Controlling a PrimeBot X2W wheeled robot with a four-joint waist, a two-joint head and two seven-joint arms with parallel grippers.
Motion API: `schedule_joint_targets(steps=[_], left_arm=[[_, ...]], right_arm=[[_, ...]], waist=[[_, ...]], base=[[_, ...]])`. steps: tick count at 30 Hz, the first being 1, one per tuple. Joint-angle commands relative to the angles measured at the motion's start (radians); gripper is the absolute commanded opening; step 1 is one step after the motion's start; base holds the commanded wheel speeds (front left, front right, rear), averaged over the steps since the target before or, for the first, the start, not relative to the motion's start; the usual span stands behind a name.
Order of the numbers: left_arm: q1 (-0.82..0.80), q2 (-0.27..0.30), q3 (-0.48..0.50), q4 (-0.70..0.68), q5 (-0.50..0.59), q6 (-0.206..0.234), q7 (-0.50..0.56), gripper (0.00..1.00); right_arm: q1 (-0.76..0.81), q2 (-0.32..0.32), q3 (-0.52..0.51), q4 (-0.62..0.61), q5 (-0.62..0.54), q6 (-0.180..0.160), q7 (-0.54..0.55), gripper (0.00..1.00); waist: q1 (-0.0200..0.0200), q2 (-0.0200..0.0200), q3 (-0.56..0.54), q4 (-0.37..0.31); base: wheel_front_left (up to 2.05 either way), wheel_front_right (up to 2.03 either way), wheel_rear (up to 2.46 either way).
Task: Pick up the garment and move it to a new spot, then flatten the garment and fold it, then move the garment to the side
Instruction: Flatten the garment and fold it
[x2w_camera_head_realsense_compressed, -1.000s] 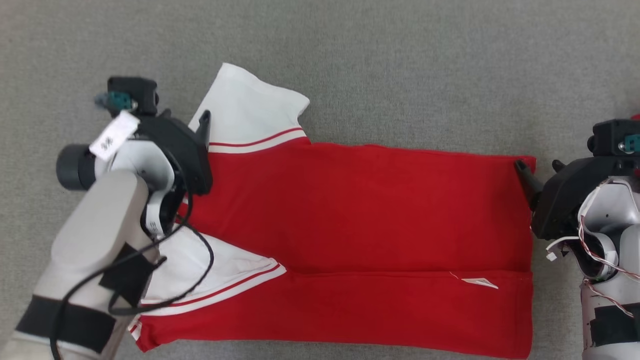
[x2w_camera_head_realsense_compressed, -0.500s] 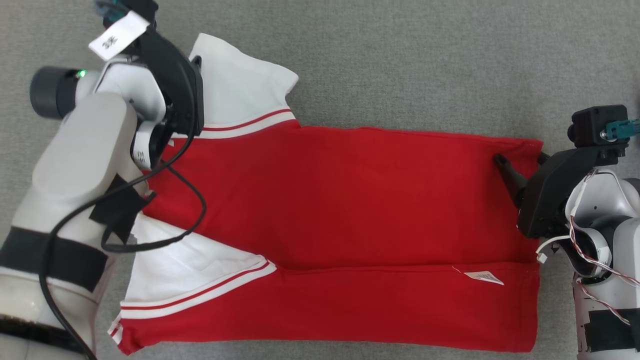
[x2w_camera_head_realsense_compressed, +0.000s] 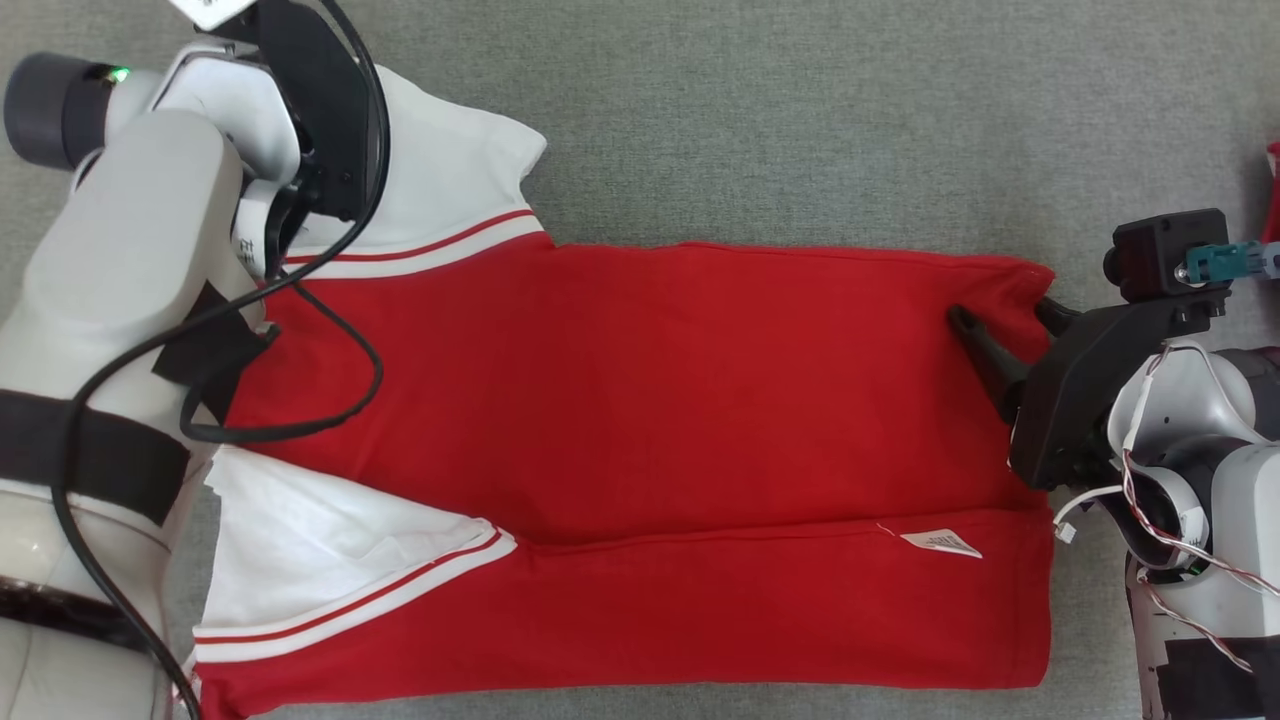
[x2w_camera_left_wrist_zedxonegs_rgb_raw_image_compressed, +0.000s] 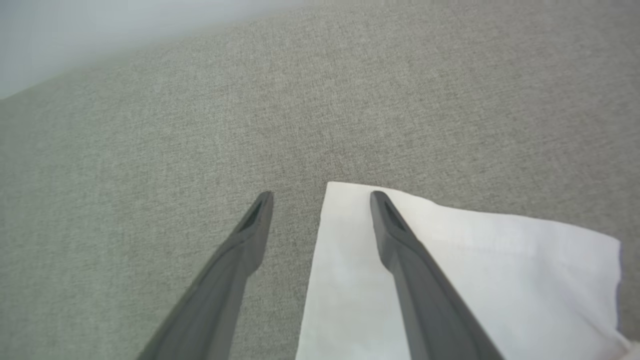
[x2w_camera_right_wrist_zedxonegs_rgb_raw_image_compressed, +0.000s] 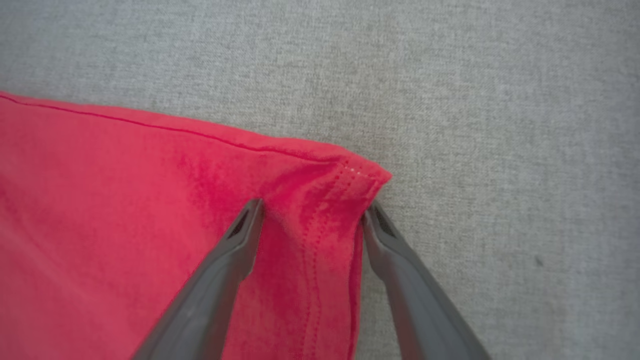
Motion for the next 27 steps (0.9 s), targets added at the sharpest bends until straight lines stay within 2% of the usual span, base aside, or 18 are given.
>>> schedule_joint_targets(steps=[1,2,3,5,6,7,9,11,12,13,27], left_arm=[[-0.017,0.000,-0.004,0.014,-0.003,0.000,0.000,1.00],[-0.019,-0.003,-0.006,0.021,-0.004,-0.004,0.007,1.00],[-0.020,-0.007,-0.006,0.028,-0.009,-0.005,0.009,0.91],[-0.022,-0.009,-0.011,0.045,-0.012,-0.008,0.023,0.64],[-0.025,-0.012,-0.010,0.051,-0.016,-0.008,0.031,0.60],[-0.026,-0.014,-0.010,0.058,-0.019,-0.014,0.036,0.51],[-0.024,-0.016,-0.010,0.069,-0.024,-0.022,0.037,0.46],[-0.023,-0.015,-0.009,0.078,-0.027,-0.025,0.032,0.33],[-0.025,-0.014,-0.010,0.083,-0.029,-0.030,0.030,0.22],[-0.025,-0.015,-0.011,0.089,-0.032,-0.034,0.031,0.01],[-0.022,-0.055,-0.019,0.145,-0.054,-0.042,-0.014,0.00]], right_arm=[[0.023,0.001,0.005,0.011,0.003,0.000,0.012,1.00],[0.025,0.001,0.006,0.008,0.004,0.000,0.012,1.00],[0.027,0.001,0.006,0.006,0.004,0.000,0.012,1.00],[0.029,0.001,0.005,0.002,0.004,0.000,0.015,1.00],[0.029,0.001,0.005,0.000,0.002,0.000,0.016,1.00],[0.028,0.001,0.006,-0.001,0.002,0.000,0.018,1.00],[0.024,0.001,0.010,-0.002,-0.001,0.000,0.020,1.00],[0.020,0.001,0.016,-0.002,0.000,0.000,0.021,1.00],[0.018,0.001,0.018,-0.003,0.000,0.000,0.022,1.00],[0.018,0.001,0.020,-0.004,-0.001,0.000,0.023,1.00],[0.002,0.000,0.003,-0.091,0.010,0.000,0.080,1.00]], waist=[[-0.0001,0.0000,0.005,-0.007],[-0.0001,0.0000,0.007,-0.008],[-0.0001,0.0000,0.009,-0.009],[-0.0001,0.0000,0.013,-0.008],[-0.0001,0.0000,0.014,-0.008],[-0.0001,0.0000,0.015,-0.009],[-0.0001,0.0000,0.014,-0.013],[-0.0001,0.0000,0.012,-0.018],[-0.0001,0.0000,0.011,-0.021],[-0.0001,0.0000,0.009,-0.022],[-0.0001,0.0000,-0.021,-0.005]], base=[[0.00,0.00,0.00],[0.00,0.00,0.00],[0.00,0.00,0.00],[0.00,0.00,0.00],[0.00,0.00,0.00],[0.00,0.00,0.00],[0.00,0.00,0.00],[0.00,0.00,0.00],[0.00,0.00,0.00],[0.00,0.00,0.00],[0.00,0.00,0.00]])
